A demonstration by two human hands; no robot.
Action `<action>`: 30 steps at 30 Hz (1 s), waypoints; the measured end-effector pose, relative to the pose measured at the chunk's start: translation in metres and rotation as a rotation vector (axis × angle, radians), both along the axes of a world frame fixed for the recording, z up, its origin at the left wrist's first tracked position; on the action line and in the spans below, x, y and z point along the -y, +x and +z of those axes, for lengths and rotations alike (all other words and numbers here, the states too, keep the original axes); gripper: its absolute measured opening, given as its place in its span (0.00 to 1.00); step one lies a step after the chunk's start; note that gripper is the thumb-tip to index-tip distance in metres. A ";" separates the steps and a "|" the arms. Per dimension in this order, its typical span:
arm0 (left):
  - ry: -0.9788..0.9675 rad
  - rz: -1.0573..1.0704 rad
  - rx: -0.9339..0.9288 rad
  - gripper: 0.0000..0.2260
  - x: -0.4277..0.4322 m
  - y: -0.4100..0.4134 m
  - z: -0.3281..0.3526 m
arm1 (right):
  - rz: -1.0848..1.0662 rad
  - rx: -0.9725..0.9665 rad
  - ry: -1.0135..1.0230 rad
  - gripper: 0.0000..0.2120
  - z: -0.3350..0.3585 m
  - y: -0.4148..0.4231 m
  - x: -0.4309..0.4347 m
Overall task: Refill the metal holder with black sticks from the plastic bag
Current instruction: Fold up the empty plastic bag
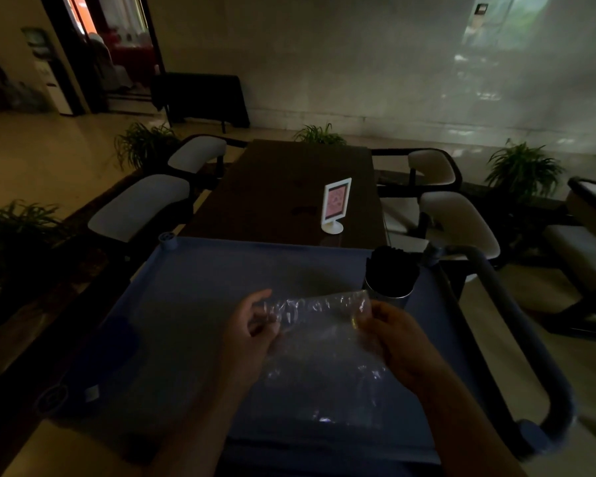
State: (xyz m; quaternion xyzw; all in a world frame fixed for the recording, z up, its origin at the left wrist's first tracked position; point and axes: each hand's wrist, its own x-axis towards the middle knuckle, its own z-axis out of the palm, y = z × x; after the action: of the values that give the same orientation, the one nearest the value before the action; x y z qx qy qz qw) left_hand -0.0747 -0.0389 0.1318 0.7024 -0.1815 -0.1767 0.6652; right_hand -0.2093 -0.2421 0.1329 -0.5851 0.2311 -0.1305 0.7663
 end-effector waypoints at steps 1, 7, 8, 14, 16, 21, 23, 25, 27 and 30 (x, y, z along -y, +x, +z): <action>-0.022 0.006 -0.004 0.24 0.001 -0.001 -0.001 | 0.055 -0.042 -0.011 0.11 -0.002 -0.002 -0.001; -0.035 -0.081 -0.299 0.19 -0.002 0.001 0.007 | 0.034 -0.106 -0.144 0.14 -0.007 -0.002 -0.011; -0.027 -0.162 -0.391 0.19 -0.004 0.000 0.009 | 0.013 -0.094 -0.143 0.11 -0.007 -0.001 -0.010; 0.055 -0.288 -0.465 0.02 -0.008 -0.003 0.005 | 0.030 -0.103 -0.212 0.11 -0.004 -0.002 -0.009; 0.085 -0.319 -0.358 0.07 -0.009 0.000 0.004 | 0.043 -0.134 -0.261 0.13 -0.001 -0.004 -0.007; 0.099 -0.335 -0.235 0.05 -0.010 0.006 0.009 | 0.043 -0.101 -0.209 0.06 0.006 -0.008 -0.004; 0.003 -0.332 -0.279 0.04 -0.010 0.007 0.008 | 0.023 -0.039 -0.085 0.08 0.010 -0.009 -0.004; -0.130 -0.334 -0.386 0.03 -0.010 0.007 0.009 | 0.022 0.045 0.048 0.09 0.013 -0.011 -0.001; -0.243 -0.330 -0.471 0.04 -0.009 0.007 0.009 | 0.051 0.116 0.145 0.10 0.015 -0.013 0.001; -0.344 -0.298 -0.519 0.09 -0.006 0.005 0.013 | 0.063 0.189 0.282 0.11 0.016 -0.013 0.000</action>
State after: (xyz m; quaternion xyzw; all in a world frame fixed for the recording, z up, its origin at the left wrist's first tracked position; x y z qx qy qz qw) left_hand -0.0694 -0.0327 0.1452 0.4776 -0.1339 -0.4114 0.7647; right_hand -0.2226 -0.2421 0.1485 -0.4638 0.1554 -0.1273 0.8629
